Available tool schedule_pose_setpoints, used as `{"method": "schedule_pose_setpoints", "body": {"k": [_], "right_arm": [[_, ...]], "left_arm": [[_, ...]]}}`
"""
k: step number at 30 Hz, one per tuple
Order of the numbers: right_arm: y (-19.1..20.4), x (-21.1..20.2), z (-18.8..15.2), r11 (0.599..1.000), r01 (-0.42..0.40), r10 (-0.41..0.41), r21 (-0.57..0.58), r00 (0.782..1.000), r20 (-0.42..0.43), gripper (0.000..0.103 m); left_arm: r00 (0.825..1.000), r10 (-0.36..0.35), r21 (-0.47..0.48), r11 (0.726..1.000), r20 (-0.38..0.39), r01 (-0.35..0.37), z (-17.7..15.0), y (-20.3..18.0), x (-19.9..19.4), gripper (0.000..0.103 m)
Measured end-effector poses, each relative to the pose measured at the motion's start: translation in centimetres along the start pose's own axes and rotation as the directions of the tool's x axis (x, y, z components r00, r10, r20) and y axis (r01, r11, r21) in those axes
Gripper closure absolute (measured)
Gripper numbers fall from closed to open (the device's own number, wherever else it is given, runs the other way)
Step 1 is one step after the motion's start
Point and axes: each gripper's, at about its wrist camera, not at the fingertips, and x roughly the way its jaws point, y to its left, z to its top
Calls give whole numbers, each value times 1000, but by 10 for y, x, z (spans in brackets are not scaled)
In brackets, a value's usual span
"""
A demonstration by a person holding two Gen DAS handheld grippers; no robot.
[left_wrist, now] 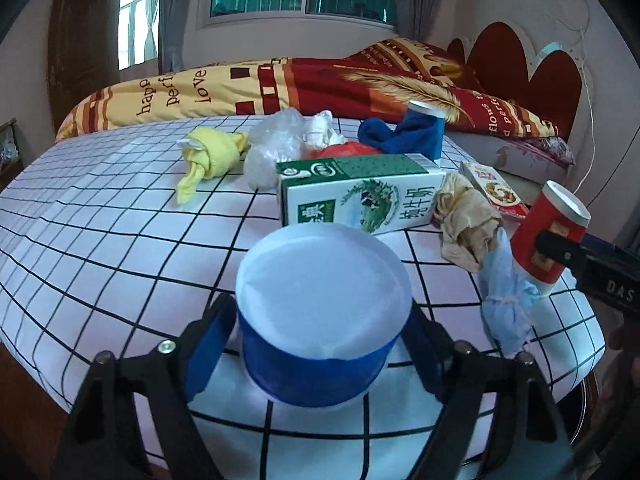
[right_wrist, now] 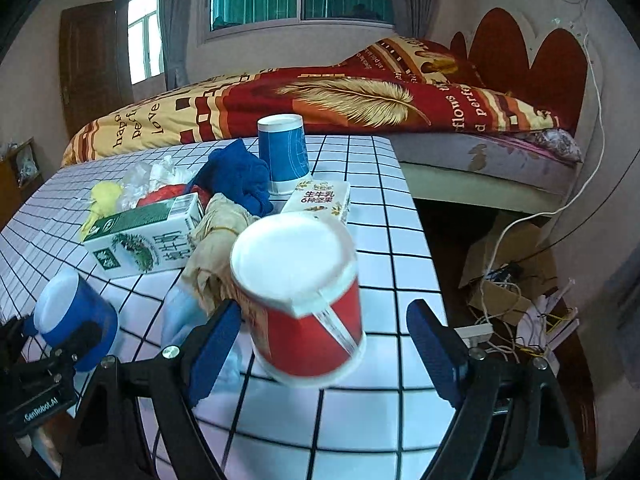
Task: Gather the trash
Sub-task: 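Grasp the blue cup with the left tool while the right tool grasps the red-and-white cup, then carry both cups over the black bin and open both tools to drop them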
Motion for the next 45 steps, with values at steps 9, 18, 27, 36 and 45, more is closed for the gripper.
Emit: {"method": "schedule_pose_setpoints", "body": {"k": [9, 18, 27, 36, 45], "right_arm": [[4, -12, -3, 997, -71, 71, -6, 997, 35, 44], [-32, -81, -19, 1000, -8, 6, 19, 994, 109, 44], [-102, -152, -72, 989, 108, -120, 103, 986, 114, 44], [-167, -196, -137, 970, 151, -170, 189, 981, 90, 44], [-216, -201, -189, 955, 206, -215, 212, 976, 23, 43]], "left_arm": [[999, -27, 19, 999, 46, 26, 5, -6, -11, 25], [992, -97, 80, 993, 83, 90, 10, -33, -42, 25], [962, -263, 211, 947, 68, 243, -5, -105, -70, 25], [899, -436, 357, 835, -32, 418, -38, -186, -87, 25], [823, -547, 416, 719, -155, 557, -73, -251, -83, 25]]}}
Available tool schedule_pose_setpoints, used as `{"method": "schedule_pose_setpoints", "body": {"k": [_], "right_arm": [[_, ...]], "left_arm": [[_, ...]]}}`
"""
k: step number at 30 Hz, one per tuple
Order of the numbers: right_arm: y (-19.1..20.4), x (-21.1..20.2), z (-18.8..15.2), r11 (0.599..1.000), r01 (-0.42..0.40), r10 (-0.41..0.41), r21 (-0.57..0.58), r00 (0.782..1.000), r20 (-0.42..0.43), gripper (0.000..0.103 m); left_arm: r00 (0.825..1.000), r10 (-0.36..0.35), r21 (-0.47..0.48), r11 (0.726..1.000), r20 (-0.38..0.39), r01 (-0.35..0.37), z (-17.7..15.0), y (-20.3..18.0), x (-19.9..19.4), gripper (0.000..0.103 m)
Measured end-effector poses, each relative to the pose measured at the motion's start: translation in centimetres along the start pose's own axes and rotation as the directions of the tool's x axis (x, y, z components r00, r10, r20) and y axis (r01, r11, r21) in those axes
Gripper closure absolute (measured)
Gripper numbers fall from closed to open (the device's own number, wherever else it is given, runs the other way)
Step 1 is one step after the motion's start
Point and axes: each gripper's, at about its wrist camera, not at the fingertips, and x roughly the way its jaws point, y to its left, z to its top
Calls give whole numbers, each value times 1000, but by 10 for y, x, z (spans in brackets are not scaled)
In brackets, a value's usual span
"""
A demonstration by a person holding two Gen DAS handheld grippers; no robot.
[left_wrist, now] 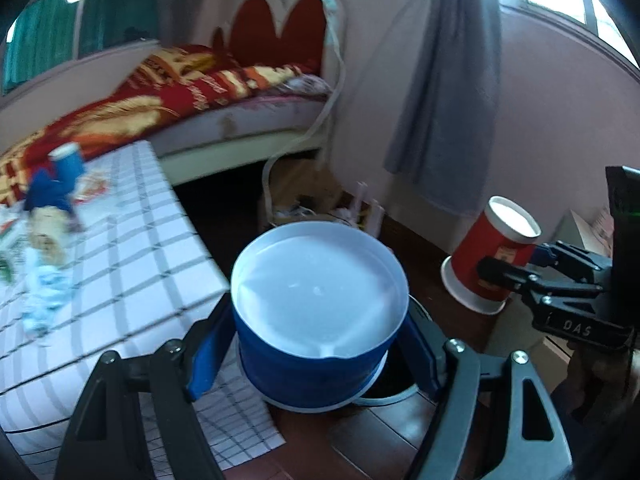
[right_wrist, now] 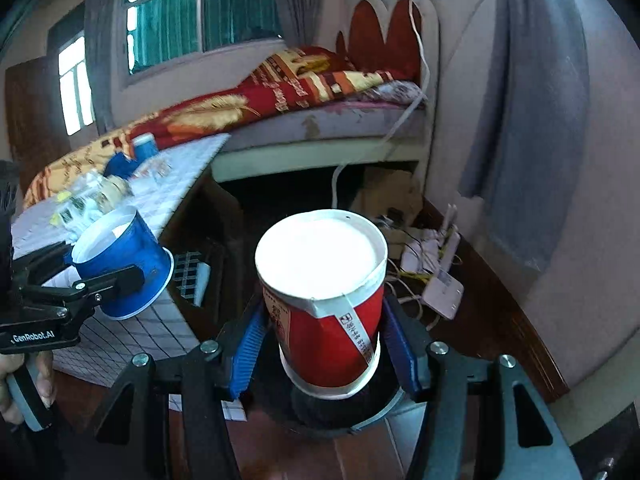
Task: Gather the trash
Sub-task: 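Carry both cups over the black bin and open both tools to drop them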
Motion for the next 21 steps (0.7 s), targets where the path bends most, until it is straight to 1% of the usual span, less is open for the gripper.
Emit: {"method": "schedule_pose_setpoints", "body": {"k": [7, 9, 11, 13, 16, 17, 18, 19, 20, 21], "right_arm": [[-28, 29, -27, 1000, 1, -1, 4, 997, -81, 43], [-32, 40, -34, 1000, -11, 11, -3, 994, -108, 43], [-34, 51, -40, 1000, -24, 21, -16, 991, -132, 43], [-37, 67, -47, 999, -39, 34, -30, 985, -169, 43], [-38, 85, -55, 997, -61, 51, -43, 977, -206, 41], [-38, 91, -56, 996, -70, 57, -53, 975, -214, 38], [-36, 101, -58, 995, -77, 59, -70, 972, -228, 24], [-36, 109, -60, 995, -66, 45, -76, 968, -248, 10], [-37, 120, -64, 996, -43, 20, -80, 962, -271, 0], [-39, 125, -66, 996, -42, 18, -76, 957, -288, 0]], "left_arm": [[994, -55, 20, 998, -90, 57, -13, -25, 46, 25], [990, -80, 7, 997, -119, 82, -17, -27, 58, 25], [985, -90, 0, 996, -146, 91, -21, -29, 71, 25], [979, -110, -16, 994, -174, 109, -21, -24, 86, 25], [965, -148, -29, 989, -217, 145, -24, -21, 107, 25], [962, -165, -36, 986, -216, 161, -23, -18, 112, 24], [959, -177, -48, 984, -222, 170, -24, -15, 117, 17], [960, -162, -59, 987, -229, 153, -24, -12, 122, 8], [961, -161, -79, 986, -227, 146, -25, -8, 126, 7], [960, -172, -101, 983, -222, 153, -26, -4, 126, 7]]}}
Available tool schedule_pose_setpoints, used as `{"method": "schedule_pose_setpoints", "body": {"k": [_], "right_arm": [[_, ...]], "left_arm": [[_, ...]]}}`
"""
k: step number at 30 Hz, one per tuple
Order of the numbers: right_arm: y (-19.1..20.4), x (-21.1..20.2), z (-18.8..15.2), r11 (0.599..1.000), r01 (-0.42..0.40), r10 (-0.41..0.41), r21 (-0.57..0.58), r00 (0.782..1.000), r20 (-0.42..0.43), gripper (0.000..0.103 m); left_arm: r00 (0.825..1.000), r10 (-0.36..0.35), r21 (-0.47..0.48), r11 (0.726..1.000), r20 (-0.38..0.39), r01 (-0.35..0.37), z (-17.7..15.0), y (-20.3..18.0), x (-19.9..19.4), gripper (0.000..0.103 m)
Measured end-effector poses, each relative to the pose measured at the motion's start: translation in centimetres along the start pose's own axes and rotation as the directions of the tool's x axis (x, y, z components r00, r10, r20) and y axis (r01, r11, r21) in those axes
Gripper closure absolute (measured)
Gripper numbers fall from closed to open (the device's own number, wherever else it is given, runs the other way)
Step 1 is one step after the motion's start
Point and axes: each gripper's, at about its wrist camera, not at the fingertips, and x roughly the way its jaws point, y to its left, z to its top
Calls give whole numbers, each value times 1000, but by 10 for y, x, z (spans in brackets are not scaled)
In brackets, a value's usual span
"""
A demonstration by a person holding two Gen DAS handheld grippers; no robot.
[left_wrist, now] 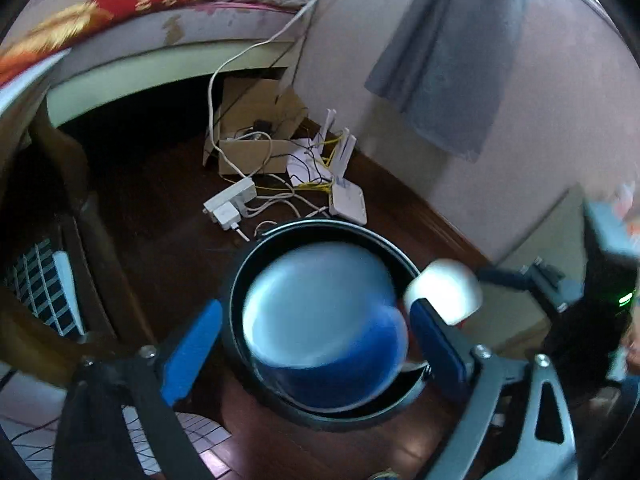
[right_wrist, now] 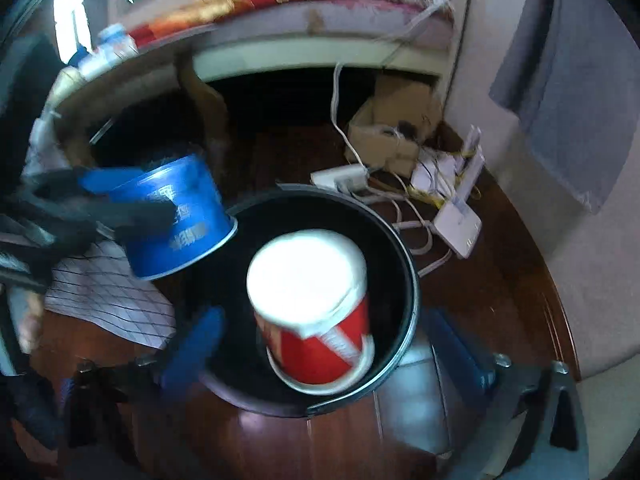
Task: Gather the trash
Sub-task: 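Carry both cups over the black bin and open both tools to drop them, then move both tools back toward the table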
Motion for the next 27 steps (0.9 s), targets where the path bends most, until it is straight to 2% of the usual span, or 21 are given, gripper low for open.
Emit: {"method": "schedule_pose_setpoints", "body": {"k": [2, 9, 14, 23, 27], "right_arm": [[-8, 8, -2, 999, -3, 4, 35, 999, -33, 0], [-16, -9, 2, 996, 43, -43, 83, 999, -10, 0], [-10, -37, 9, 990, 90, -91, 105, 996, 10, 0], [24, -85, 25, 990, 107, -114, 96, 991, 69, 0], [48, -103, 31, 992, 94, -103, 84, 989, 106, 0]], "left_arm": [[1000, 21, -14, 1000, -14, -22, -1, 4, 2, 7], [997, 73, -6, 997, 1, -73, -4, 6, -7, 6], [987, 141, 2, 990, 70, -142, -1, -2, -38, 3], [951, 265, -36, 964, 161, -263, -6, 3, -104, 1], [926, 322, -70, 947, 195, -315, -11, 12, -131, 1]]}}
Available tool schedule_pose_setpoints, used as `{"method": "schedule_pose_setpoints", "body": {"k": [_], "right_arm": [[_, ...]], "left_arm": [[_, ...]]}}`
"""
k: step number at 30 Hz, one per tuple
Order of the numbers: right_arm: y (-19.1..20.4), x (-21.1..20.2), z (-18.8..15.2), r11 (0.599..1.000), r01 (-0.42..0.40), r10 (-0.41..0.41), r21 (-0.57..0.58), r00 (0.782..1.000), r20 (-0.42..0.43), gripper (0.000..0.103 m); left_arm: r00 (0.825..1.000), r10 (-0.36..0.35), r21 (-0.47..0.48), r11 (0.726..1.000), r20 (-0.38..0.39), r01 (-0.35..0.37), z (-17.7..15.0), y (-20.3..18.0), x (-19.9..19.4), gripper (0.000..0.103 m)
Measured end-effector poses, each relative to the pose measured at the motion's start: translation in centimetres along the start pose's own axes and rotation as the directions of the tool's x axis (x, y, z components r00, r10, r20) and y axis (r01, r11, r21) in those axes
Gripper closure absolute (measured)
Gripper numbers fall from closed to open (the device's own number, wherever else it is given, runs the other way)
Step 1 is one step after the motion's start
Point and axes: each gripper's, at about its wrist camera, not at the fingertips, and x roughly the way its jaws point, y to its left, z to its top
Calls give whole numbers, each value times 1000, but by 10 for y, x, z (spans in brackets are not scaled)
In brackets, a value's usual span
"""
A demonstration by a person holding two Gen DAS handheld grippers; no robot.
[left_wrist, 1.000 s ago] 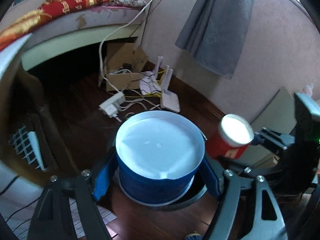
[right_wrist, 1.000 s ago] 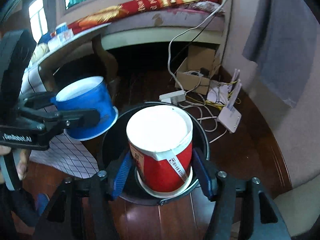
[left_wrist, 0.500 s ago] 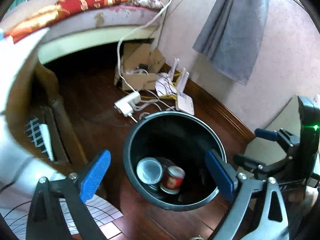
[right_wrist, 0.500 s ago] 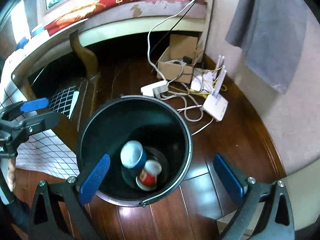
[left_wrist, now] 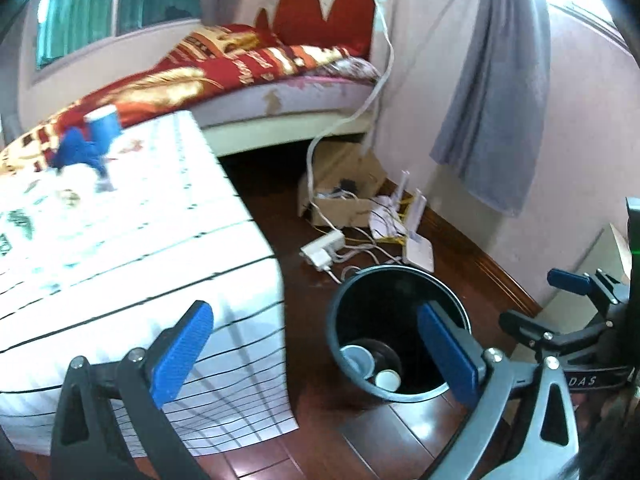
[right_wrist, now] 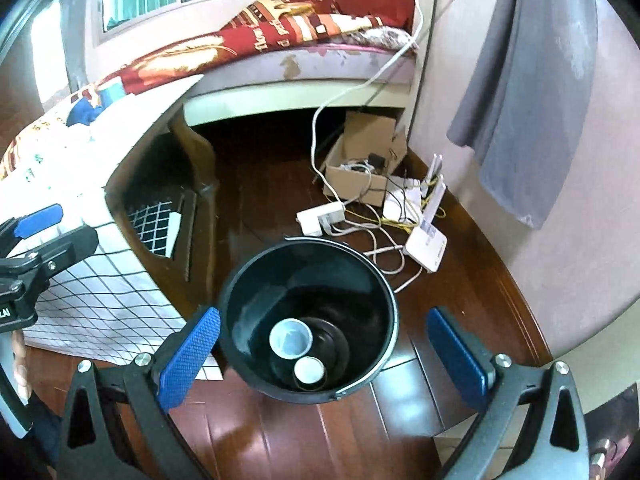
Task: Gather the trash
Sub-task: 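Move both tools back toward the table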
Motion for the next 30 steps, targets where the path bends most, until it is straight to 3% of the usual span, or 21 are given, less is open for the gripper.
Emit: {"method": "schedule_pose_setpoints", "body": {"k": [16, 25, 30], "right_arm": [[92, -36, 22, 987, -133, 141, -95, 986, 90, 0], [170, -40, 54, 953, -246, 272, -176, 952, 143, 0], [222, -31, 70, 938, -252, 286, -237, 950, 124, 0]], "left_arm": [[984, 162, -107, 982, 71, -154, -13, 69, -63, 0], [948, 304, -215, 936, 92, -279, -24, 136, -96, 0], [924, 373, -287, 898, 88, -335, -37, 180, -111, 1]]}}
